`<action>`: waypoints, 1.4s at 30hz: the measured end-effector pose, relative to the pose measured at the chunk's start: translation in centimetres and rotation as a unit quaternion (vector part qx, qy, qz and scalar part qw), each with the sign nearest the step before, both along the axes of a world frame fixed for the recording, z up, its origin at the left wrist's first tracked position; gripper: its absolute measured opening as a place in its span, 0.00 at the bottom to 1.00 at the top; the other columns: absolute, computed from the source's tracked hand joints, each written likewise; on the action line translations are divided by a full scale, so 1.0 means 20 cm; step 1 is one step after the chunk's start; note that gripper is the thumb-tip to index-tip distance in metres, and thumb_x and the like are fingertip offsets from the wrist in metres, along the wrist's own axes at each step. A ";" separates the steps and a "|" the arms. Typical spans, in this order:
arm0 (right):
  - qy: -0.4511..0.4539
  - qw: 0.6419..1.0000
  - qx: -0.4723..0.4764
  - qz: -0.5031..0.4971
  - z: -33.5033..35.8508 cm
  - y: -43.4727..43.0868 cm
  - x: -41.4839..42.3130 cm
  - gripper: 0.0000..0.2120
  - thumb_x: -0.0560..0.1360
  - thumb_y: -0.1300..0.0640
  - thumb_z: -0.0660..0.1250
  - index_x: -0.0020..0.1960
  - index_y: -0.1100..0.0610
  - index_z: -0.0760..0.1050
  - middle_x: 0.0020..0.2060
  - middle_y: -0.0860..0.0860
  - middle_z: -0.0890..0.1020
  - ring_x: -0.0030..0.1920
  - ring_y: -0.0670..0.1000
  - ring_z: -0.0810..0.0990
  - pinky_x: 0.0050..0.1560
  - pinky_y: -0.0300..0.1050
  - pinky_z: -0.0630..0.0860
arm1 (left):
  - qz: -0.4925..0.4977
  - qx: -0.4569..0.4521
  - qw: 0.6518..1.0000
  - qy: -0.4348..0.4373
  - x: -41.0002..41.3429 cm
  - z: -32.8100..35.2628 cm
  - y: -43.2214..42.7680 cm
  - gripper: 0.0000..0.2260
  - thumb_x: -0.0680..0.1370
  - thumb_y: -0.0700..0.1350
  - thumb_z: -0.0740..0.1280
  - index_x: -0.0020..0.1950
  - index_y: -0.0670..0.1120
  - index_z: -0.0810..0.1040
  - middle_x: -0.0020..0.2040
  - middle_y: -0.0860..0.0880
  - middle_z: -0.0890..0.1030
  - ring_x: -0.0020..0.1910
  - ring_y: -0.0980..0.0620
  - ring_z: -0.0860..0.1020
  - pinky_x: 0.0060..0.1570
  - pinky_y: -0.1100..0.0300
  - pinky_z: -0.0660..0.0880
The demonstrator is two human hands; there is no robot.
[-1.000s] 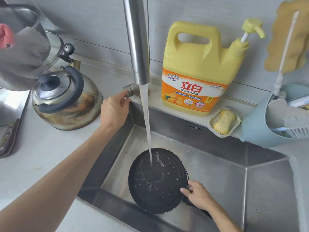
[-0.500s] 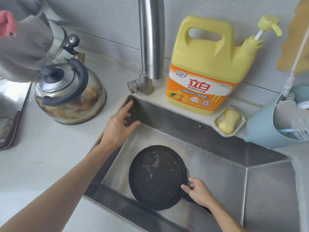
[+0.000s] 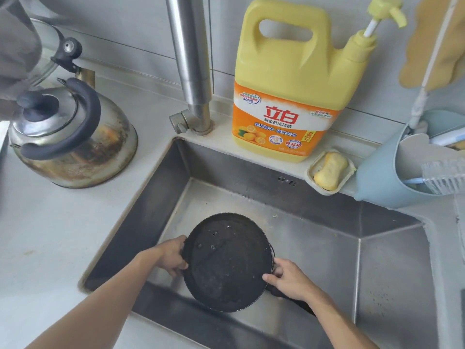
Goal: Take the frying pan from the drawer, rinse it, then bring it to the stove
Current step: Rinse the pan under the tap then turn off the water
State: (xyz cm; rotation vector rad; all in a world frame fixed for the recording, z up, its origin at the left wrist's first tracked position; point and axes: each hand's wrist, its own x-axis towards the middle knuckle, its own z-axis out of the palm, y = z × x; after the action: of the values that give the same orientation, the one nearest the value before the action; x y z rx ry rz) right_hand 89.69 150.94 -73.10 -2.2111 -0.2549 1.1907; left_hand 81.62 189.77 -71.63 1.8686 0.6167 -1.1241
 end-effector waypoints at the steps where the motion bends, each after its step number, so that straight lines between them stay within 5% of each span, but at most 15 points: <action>1: -0.004 1.000 0.003 -0.002 0.00 0.00 -0.01 0.08 0.80 0.47 0.73 0.58 0.46 0.81 0.43 0.53 0.89 0.38 0.49 0.83 0.54 0.53 0.83 | 0.001 -0.002 1.000 -0.003 0.00 -0.01 0.00 0.27 0.81 0.31 0.72 0.75 0.42 0.65 0.55 0.45 0.84 0.48 0.41 0.90 0.55 0.39 0.87; 4: -0.014 1.000 0.011 -0.014 0.03 0.00 -0.03 0.08 0.82 0.50 0.71 0.61 0.43 0.80 0.45 0.50 0.90 0.39 0.49 0.85 0.51 0.48 0.84 | 0.004 0.004 1.000 -0.021 0.02 0.00 0.00 0.27 0.80 0.32 0.73 0.74 0.45 0.65 0.57 0.39 0.86 0.53 0.35 0.90 0.55 0.39 0.87; 8: -0.072 0.997 0.024 -0.034 0.09 -0.02 -0.02 0.13 0.82 0.50 0.72 0.64 0.39 0.75 0.42 0.41 0.89 0.38 0.44 0.84 0.47 0.45 0.84 | 0.009 0.023 0.996 -0.089 0.05 0.04 0.00 0.28 0.79 0.32 0.74 0.73 0.47 0.65 0.54 0.35 0.87 0.48 0.35 0.91 0.53 0.39 0.88; 12: -0.137 0.989 0.042 -0.048 0.19 -0.02 0.01 0.11 0.82 0.52 0.72 0.60 0.45 0.74 0.37 0.38 0.87 0.39 0.43 0.82 0.46 0.43 0.76 | 0.018 0.045 0.985 -0.163 0.06 0.11 -0.02 0.28 0.79 0.33 0.73 0.71 0.54 0.66 0.52 0.43 0.87 0.38 0.46 0.90 0.51 0.47 0.88; 17: -0.192 0.978 0.054 -0.058 0.28 -0.04 0.01 0.17 0.82 0.50 0.71 0.68 0.46 0.72 0.39 0.44 0.87 0.41 0.47 0.80 0.50 0.51 0.79 | 0.022 0.070 0.967 -0.243 0.04 0.24 -0.05 0.28 0.79 0.36 0.72 0.69 0.60 0.64 0.55 0.47 0.86 0.38 0.50 0.90 0.54 0.52 0.82; 22: -0.239 0.964 0.081 -0.079 0.38 -0.02 0.01 0.21 0.83 0.50 0.72 0.72 0.43 0.71 0.46 0.40 0.90 0.47 0.45 0.85 0.52 0.49 0.80 | 0.046 0.065 0.947 -0.311 0.04 0.39 -0.06 0.33 0.81 0.35 0.72 0.57 0.75 0.64 0.59 0.51 0.86 0.41 0.54 0.91 0.55 0.53 0.82; 24: -0.252 0.959 0.087 -0.096 0.42 -0.01 0.02 0.20 0.83 0.51 0.73 0.71 0.44 0.72 0.49 0.39 0.90 0.49 0.44 0.86 0.51 0.45 0.77 | 0.051 0.069 0.938 -0.336 0.05 0.44 -0.06 0.32 0.82 0.34 0.71 0.59 0.73 0.65 0.61 0.51 0.86 0.43 0.55 0.91 0.51 0.57 0.81; 30: -0.323 0.933 0.103 -0.117 0.52 0.01 0.06 0.20 0.82 0.52 0.75 0.72 0.49 0.75 0.55 0.43 0.90 0.56 0.50 0.88 0.57 0.48 0.82 | 0.070 0.104 0.904 -0.409 0.06 0.55 -0.05 0.27 0.82 0.35 0.73 0.71 0.58 0.66 0.62 0.52 0.86 0.45 0.55 0.91 0.59 0.43 0.83; 35: -0.410 0.893 0.150 -0.109 0.61 0.03 0.08 0.26 0.79 0.58 0.78 0.73 0.48 0.73 0.53 0.48 0.91 0.50 0.47 0.88 0.51 0.23 0.74 | 0.070 0.152 0.871 -0.461 0.06 0.64 -0.06 0.26 0.82 0.38 0.75 0.69 0.59 0.65 0.63 0.46 0.87 0.48 0.48 0.89 0.56 0.45 0.83; 39: -0.439 0.875 0.174 -0.107 0.66 0.04 0.10 0.28 0.79 0.59 0.78 0.73 0.44 0.71 0.57 0.50 0.90 0.55 0.52 0.91 0.57 0.50 0.87 | 0.085 0.160 0.849 -0.496 0.05 0.70 -0.06 0.28 0.82 0.36 0.75 0.67 0.62 0.65 0.62 0.45 0.88 0.47 0.47 0.89 0.49 0.50 0.81; 42: -0.428 0.878 0.182 -0.110 0.69 0.05 0.12 0.27 0.80 0.59 0.77 0.72 0.44 0.71 0.59 0.46 0.87 0.59 0.53 0.90 0.59 0.59 0.87 | 0.096 0.169 0.841 -0.505 0.06 0.71 -0.06 0.29 0.81 0.36 0.76 0.67 0.63 0.65 0.61 0.44 0.88 0.50 0.47 0.91 0.52 0.45 0.83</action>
State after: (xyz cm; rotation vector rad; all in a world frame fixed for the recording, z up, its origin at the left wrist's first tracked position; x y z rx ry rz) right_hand 92.04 151.98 -59.31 -2.1992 -0.5103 -0.0326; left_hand 82.79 188.58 -57.38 2.2873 0.3563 0.2073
